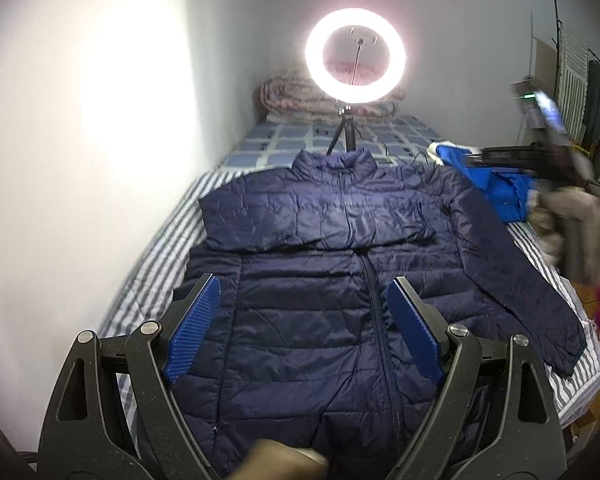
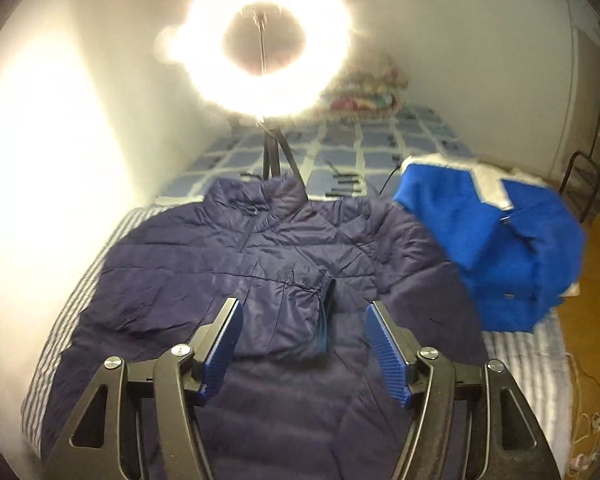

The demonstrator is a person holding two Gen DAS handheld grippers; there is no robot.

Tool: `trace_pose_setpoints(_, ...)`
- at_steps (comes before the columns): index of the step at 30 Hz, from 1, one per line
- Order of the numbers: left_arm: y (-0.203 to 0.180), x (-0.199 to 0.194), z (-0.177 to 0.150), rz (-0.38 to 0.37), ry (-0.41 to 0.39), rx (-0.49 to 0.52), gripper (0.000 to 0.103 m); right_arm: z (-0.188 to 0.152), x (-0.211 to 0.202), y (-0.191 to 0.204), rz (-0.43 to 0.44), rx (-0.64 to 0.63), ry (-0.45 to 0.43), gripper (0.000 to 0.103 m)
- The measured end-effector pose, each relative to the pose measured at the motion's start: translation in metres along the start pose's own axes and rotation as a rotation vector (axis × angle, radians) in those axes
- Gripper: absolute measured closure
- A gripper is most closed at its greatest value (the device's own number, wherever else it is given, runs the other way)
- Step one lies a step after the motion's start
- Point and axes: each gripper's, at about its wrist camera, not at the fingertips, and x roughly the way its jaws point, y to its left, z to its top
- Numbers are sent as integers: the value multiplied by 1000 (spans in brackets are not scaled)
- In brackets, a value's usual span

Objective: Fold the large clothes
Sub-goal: 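Move the left tool to the sleeve cuff and grasp it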

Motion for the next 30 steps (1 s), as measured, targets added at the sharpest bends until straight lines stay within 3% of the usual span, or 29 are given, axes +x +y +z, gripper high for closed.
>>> trace_pose_setpoints(3,-11,-5,1,-16,-20,25,15,-18,-54,-2,-6,6,-23,32)
trace_pose_setpoints(8,-36,-8,-3,-95,-32,86,15,-64,-137,-16,-100,-3,-61,23)
trace_pose_setpoints(13,-73,-7,-11,-307,5,127,15,-119,-195,-51,-215,87,-74,22)
trace_pose_setpoints(16,-104,-9,-18,-430,33,140,15,-147,-212,-82,-248,178,-58,22)
trace_pose_setpoints(19,-147,-10,-29,-500,73,220,15,-168,-222,-109,-285,250,-48,22)
trace_pose_setpoints(23,-201,-13,-47,-588,130,315,21,-183,-230,-130,-396,251,-60,22)
trace_pose_setpoints(26,-243,-11,-63,-634,172,393,23,-195,-234,-149,-412,287,-49,22)
trace_pose_setpoints(30,-305,4,-87,-728,295,450,23,-205,-231,-168,-469,298,-8,22)
